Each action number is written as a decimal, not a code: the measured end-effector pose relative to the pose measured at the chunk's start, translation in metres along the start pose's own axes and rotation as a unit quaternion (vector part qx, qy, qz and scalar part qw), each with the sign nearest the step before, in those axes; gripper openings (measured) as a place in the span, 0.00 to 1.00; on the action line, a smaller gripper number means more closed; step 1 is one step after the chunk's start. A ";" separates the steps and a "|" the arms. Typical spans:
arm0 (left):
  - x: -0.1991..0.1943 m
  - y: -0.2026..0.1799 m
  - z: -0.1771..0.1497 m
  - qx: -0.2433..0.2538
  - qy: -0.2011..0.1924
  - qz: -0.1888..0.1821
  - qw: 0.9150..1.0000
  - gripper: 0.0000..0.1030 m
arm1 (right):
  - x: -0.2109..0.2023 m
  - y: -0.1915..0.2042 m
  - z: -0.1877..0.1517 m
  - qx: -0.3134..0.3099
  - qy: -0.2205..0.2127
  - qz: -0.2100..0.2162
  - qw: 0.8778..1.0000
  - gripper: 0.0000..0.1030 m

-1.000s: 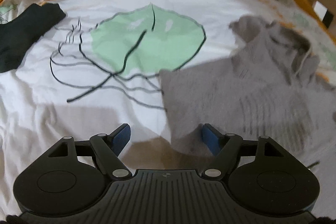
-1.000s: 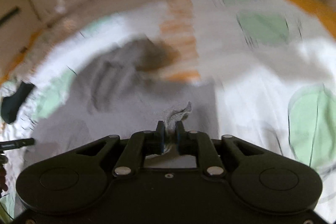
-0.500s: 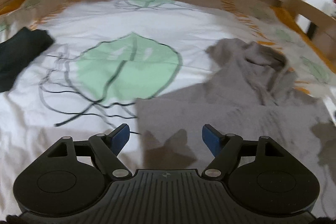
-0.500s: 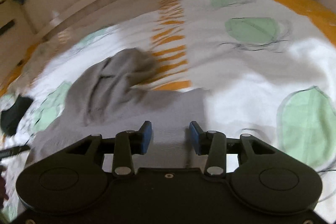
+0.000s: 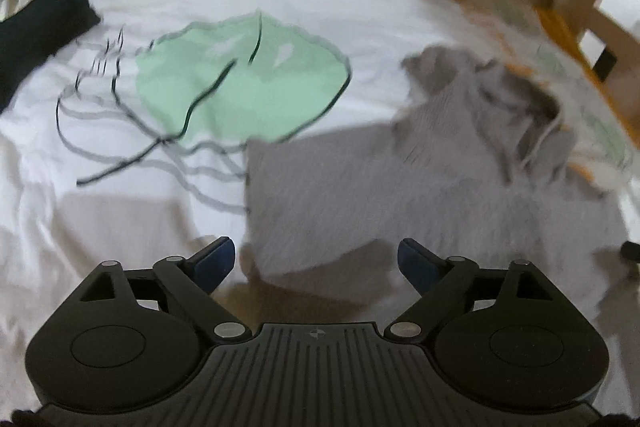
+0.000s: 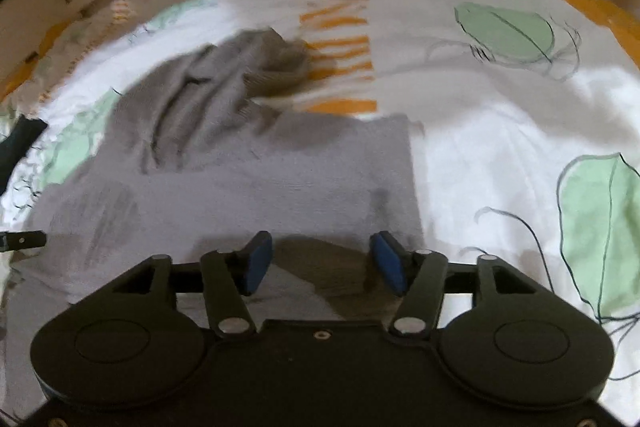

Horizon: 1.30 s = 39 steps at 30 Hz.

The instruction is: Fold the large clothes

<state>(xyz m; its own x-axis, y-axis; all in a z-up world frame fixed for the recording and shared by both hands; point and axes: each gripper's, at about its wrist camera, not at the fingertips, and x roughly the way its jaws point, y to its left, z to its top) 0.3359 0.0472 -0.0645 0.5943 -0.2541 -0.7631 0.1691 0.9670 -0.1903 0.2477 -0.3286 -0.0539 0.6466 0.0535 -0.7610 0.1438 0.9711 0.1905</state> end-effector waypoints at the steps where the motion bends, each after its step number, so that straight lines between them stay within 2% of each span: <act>1: -0.004 -0.003 0.003 -0.002 -0.009 -0.003 1.000 0.85 | -0.004 0.003 0.001 -0.002 -0.013 0.006 1.000 0.62; 4: -0.008 -0.014 0.017 0.008 -0.024 -0.023 0.999 0.85 | -0.015 0.012 0.011 -0.006 -0.050 0.026 0.998 0.67; 7: -0.003 -0.030 0.036 0.027 -0.035 -0.029 0.999 0.80 | -0.014 0.015 0.026 -0.004 -0.052 0.045 0.998 0.71; 10: 0.010 -0.049 0.054 0.049 -0.046 -0.030 0.997 0.78 | 0.001 0.021 0.047 -0.017 -0.053 0.037 0.998 0.71; 15: 0.050 -0.087 0.091 0.082 -0.037 -0.057 0.994 0.74 | 0.039 0.033 0.088 -0.038 -0.070 0.024 0.997 0.71; 18: 0.074 -0.107 0.106 0.108 -0.034 -0.051 0.992 0.70 | 0.062 0.041 0.111 -0.043 -0.074 0.020 0.996 0.71; 20: 0.090 -0.116 0.114 0.122 -0.031 -0.041 0.991 0.57 | 0.078 0.049 0.123 -0.052 -0.073 0.015 0.996 0.71; 21: 0.097 -0.118 0.117 0.127 -0.030 -0.039 0.991 0.54 | 0.083 0.051 0.125 -0.054 -0.072 0.012 0.996 0.71; 22: 0.104 -0.119 0.118 0.131 -0.027 -0.038 0.990 0.47 | 0.090 0.053 0.129 -0.056 -0.069 0.010 0.996 0.71; 23: 0.112 -0.120 0.121 0.132 -0.022 -0.033 0.990 0.35 | 0.096 0.055 0.131 -0.058 -0.064 0.008 0.996 0.70; 24: 0.118 -0.120 0.122 0.134 -0.019 -0.028 0.990 0.27 | 0.102 0.056 0.133 -0.060 -0.059 0.005 0.996 0.69; 25: 0.124 -0.118 0.122 0.135 -0.016 -0.029 0.990 0.10 | 0.108 0.057 0.133 -0.064 -0.052 0.001 0.997 0.67; 26: 0.128 -0.114 0.122 0.131 -0.015 -0.031 0.991 0.04 | 0.112 0.057 0.132 -0.067 -0.046 -0.002 0.997 0.57; 27: 0.129 -0.108 0.120 0.125 -0.018 -0.029 0.991 0.04 | 0.115 0.057 0.132 -0.070 -0.040 -0.004 0.997 0.40; 29: 0.124 -0.096 0.116 0.123 -0.024 -0.020 0.992 0.04 | 0.119 0.056 0.130 -0.081 -0.029 -0.007 0.996 0.12; 34: 0.108 -0.054 0.097 0.107 -0.026 -0.010 0.994 0.04 | 0.096 0.048 0.117 -0.105 -0.050 -0.004 0.993 0.12; 35: 0.106 -0.047 0.092 0.107 -0.024 0.007 0.994 0.00 | 0.092 0.043 0.113 -0.102 -0.052 -0.001 0.993 0.12; 38: 0.102 -0.028 0.078 0.131 -0.023 0.055 0.990 0.01 | 0.087 0.029 0.096 -0.086 -0.044 0.000 0.995 0.12; 39: 0.099 -0.021 0.077 0.126 -0.020 0.060 0.990 0.01 | 0.089 0.025 0.090 -0.083 -0.038 -0.002 0.996 0.12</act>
<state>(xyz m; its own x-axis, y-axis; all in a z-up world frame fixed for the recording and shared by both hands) 0.4521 0.0005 -0.0888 0.6523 -0.1422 -0.7445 0.2828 0.9570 0.0650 0.3765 -0.3208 -0.0607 0.7021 0.0383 -0.7111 0.0250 0.9966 0.0784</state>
